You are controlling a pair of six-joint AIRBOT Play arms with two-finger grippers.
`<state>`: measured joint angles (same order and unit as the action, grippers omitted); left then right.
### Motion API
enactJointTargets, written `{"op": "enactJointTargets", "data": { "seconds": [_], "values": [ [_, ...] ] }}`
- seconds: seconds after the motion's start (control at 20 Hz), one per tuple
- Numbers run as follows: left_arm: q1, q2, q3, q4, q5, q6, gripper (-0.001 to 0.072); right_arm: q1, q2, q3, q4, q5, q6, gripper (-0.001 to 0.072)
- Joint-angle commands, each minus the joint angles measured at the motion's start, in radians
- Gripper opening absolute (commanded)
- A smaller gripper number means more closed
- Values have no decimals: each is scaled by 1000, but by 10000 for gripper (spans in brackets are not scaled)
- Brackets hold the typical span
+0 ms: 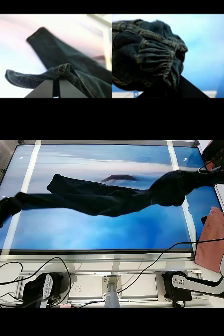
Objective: Fold the clothes and pants, and hang the long-sleeved shirts on hangers.
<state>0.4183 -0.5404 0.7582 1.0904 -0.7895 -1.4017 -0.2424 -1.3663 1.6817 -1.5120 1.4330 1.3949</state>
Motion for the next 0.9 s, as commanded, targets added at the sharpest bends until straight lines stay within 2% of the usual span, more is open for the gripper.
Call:
{"op": "enactJointTargets", "data": {
  "seconds": [0.0,0.15,0.3,0.55,0.85],
  "values": [
    [8,-38,1,251,-123,-76,34,-1,2,1,-71,177,0,53],
    [8,-80,1,308,-218,-76,32,-1,52,-61,-77,202,-17,53],
    [10,-107,2,431,-239,-76,32,-1,166,-221,-101,221,-58,53],
    [11,-135,2,608,-340,-75,31,-1,308,-434,-123,312,-64,53],
    [11,-158,55,622,-435,-12,31,-1,344,-477,-122,354,-73,53]
  ]
}}
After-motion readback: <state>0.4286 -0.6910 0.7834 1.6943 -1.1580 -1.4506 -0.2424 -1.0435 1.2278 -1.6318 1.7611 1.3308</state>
